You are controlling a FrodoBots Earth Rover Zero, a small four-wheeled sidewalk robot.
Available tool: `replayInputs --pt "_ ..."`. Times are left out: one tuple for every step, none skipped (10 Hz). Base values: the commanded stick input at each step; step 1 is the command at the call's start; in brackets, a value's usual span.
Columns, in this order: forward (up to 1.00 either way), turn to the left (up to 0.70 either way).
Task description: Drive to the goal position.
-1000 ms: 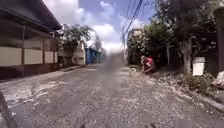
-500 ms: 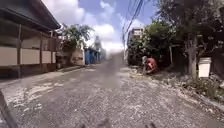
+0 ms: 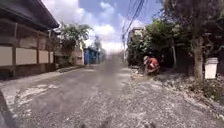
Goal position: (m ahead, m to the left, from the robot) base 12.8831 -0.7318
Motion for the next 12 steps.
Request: replayInputs --pt "0.45 0.0" --pt "0.45 0.0" --pt "0.45 0.0" --pt "0.45 0.0" --pt "0.45 0.0" --pt "0.45 0.0" --pt "0.45 0.0" --pt "0.45 0.0" --pt "0.45 0.0" --pt "0.45 0.0" --pt "0.45 0.24" --pt "0.45 0.27"
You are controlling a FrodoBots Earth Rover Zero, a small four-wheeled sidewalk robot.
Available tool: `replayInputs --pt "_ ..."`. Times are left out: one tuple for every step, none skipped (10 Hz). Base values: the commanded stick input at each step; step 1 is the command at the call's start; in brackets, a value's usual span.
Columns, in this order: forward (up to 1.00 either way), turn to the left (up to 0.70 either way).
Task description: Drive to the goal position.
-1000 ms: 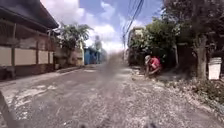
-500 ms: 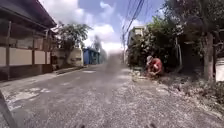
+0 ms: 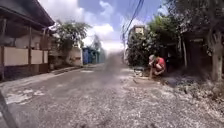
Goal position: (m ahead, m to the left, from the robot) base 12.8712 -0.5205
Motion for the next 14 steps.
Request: replayInputs --pt "0.45 0.27" --pt "0.45 0.27" --pt "0.45 0.27" --pt "0.45 0.24" --pt "0.45 0.03" --pt "0.45 0.0" --pt "0.45 0.0" --pt "0.45 0.0" --pt "0.45 0.0" --pt "0.45 0.0" --pt "0.45 0.0" --pt "0.45 0.0" --pt "0.45 0.0" --pt "0.45 0.0"
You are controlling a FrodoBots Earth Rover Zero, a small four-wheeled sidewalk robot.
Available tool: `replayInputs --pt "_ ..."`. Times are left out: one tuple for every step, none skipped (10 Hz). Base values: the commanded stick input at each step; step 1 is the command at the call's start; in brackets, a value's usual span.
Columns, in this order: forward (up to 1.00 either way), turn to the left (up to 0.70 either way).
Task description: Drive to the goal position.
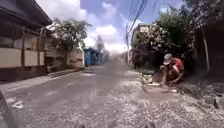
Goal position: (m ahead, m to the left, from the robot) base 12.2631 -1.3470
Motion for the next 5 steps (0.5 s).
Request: replayInputs --pt "0.45 0.0" --pt "0.45 0.0" --pt "0.45 0.0" --pt "0.45 0.0" --pt "0.45 0.0"
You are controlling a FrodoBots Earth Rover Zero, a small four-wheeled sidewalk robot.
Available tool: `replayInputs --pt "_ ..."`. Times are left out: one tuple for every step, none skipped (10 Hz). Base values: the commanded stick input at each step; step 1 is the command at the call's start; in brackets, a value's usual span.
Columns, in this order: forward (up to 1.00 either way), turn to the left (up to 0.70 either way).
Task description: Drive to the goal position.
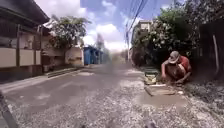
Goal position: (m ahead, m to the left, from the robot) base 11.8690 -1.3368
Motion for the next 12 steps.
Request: replayInputs --pt "0.45 0.0" --pt "0.45 0.0" --pt "0.45 0.0" --pt "0.45 0.0" --pt "0.45 0.05" --pt "0.45 0.19" --pt "0.45 0.24" --pt "0.45 0.06" --pt "0.45 0.0" --pt "0.45 0.0" --pt "0.45 0.0" --pt "0.45 0.0"
